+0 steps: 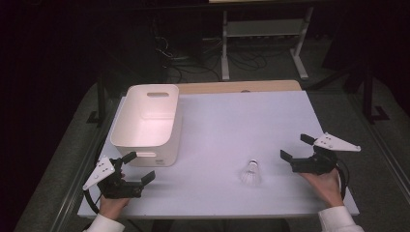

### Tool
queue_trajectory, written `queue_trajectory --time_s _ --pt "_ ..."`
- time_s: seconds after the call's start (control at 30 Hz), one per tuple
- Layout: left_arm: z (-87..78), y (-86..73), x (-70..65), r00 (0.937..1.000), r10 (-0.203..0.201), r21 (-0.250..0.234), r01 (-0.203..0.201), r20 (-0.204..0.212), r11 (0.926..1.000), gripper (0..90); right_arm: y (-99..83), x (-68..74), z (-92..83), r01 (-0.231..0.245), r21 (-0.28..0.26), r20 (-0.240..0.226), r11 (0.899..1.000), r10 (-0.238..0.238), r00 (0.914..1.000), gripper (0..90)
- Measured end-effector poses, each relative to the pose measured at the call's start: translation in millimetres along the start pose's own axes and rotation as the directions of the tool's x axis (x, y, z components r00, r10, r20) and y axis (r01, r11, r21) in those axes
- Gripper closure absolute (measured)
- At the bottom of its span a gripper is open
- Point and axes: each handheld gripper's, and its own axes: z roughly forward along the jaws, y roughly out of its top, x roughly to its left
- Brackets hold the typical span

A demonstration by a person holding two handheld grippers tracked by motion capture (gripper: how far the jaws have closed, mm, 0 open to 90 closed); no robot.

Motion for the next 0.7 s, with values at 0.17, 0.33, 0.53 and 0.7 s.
queue_trajectory --time_s 0.17,0.33,0.53,0.7 --pt "0.7 -0.6 -0.9 1.0 -0.007 -0.002 0.007 0.001 1.0 0.0 -0.2 0.8 0.2 0.009 0.018 0.005 1.0 -0.009 1.0 0.0" --pt "0.2 -0.7 -0.1 1.0 0.006 0.012 -0.006 0.006 0.9999 0.0 0.0 1.5 1.4 0.003 0.03 0.007 1.0 -0.003 1.0 0.0" --pt "0.4 -0.8 -1.4 0.9999 -0.011 -0.003 0.011 0.005 0.9999 0.0 -0.6 0.5 3.8 -0.007 0.062 0.009 0.998 0.006 0.9999 0.0" --pt "0.4 -0.9 -1.2 0.9999 -0.01 -0.001 0.01 0.006 1.0 0.0 -0.9 1.3 6.4 0.009 0.081 0.008 0.997 -0.01 0.9999 0.0"
